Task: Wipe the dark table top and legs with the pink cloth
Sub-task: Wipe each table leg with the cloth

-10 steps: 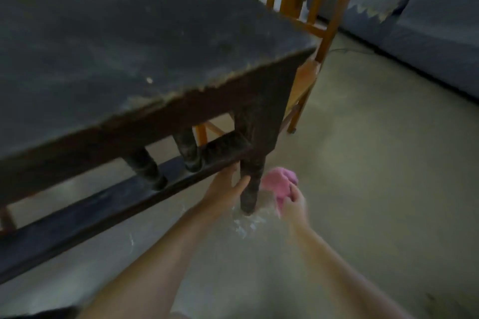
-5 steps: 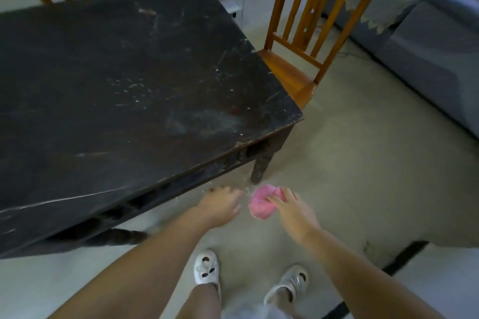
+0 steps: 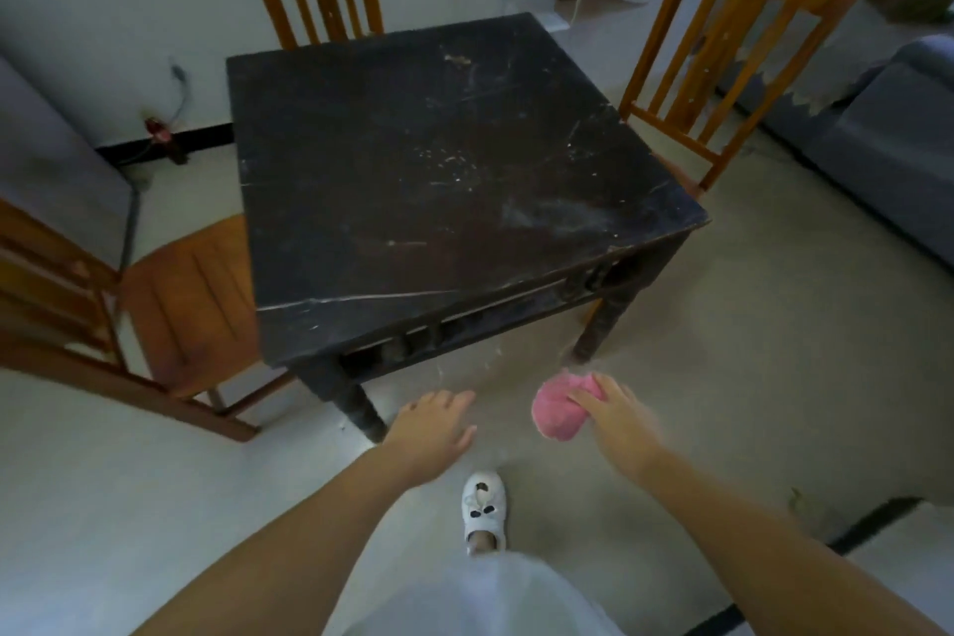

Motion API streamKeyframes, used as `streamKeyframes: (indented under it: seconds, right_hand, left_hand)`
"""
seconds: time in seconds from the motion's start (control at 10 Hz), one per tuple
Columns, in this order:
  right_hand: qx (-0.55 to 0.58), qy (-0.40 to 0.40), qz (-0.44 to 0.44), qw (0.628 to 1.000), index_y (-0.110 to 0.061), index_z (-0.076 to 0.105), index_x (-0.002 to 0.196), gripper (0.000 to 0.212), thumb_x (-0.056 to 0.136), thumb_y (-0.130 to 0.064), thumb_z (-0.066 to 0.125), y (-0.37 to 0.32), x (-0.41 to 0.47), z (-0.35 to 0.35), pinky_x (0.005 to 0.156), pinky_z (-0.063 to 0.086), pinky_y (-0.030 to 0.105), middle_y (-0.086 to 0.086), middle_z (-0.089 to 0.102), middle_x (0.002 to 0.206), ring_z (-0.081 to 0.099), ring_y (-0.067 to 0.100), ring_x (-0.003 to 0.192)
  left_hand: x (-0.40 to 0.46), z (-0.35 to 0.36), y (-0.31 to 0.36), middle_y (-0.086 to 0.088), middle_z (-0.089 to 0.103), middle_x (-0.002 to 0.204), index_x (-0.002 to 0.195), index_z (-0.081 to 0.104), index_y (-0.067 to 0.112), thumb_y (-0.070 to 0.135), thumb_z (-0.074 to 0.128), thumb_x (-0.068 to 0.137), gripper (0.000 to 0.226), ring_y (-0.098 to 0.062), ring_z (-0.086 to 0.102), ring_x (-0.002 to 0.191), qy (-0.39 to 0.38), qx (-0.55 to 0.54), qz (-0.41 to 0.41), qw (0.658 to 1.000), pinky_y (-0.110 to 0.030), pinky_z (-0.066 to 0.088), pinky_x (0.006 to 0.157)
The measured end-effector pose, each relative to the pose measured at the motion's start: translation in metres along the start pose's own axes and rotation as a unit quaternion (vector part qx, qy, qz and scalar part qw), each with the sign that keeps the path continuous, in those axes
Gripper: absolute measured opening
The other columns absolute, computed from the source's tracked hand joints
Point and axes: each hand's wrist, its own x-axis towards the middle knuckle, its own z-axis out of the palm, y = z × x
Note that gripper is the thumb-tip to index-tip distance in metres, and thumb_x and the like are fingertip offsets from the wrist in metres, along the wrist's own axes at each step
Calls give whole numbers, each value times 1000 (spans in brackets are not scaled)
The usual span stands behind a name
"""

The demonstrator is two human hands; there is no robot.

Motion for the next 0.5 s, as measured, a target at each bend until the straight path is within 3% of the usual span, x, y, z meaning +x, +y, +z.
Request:
streamKeyframes:
  seconds: [0.1,0.2,0.3,0.4,0.5]
  right_hand:
    - [3,-23,-14,1000,-26,44,136,39,98,-31,36,-17,-41,46,84,18,22,-32,28,93,26,5,104]
    - [-12,11,-56,998,-45,41,114,22,96,-34,35,-30,-53,70,86,22,21,-35,26,94,30,3,98]
    - [6,19,-24,999,-51,45,108,29,97,-24,40,-46,-69,110,86,28,20,-30,29,100,31,7,98]
    - [40,59,37,997,-44,54,109,30,94,-19,47,-78,-70,138,83,42,33,-6,43,102,45,17,88]
    - [21,58,75,995,-21,51,128,37,93,-10,49,-117,-74,178,82,37,26,6,47,117,52,27,102]
  left_hand:
    - [-51,5,-30,-9,38,141,143,24,18,38,35,96,52,-25,37,127,-35,7,-15,999,-36,30,103]
    - [-83,5,-60,-8,38,140,142,24,19,38,34,97,51,-26,36,127,-54,12,-22,998,-37,30,103]
    - [-102,4,-92,-8,39,140,142,26,19,39,33,97,50,-25,38,125,-57,28,-2,998,-36,31,102]
    - [-115,5,-133,-8,39,140,142,25,19,40,32,97,50,-24,39,124,-66,43,20,997,-35,32,102]
    - [-131,9,-187,-6,39,141,143,24,21,41,33,97,51,-22,39,125,-93,42,51,993,-33,32,101]
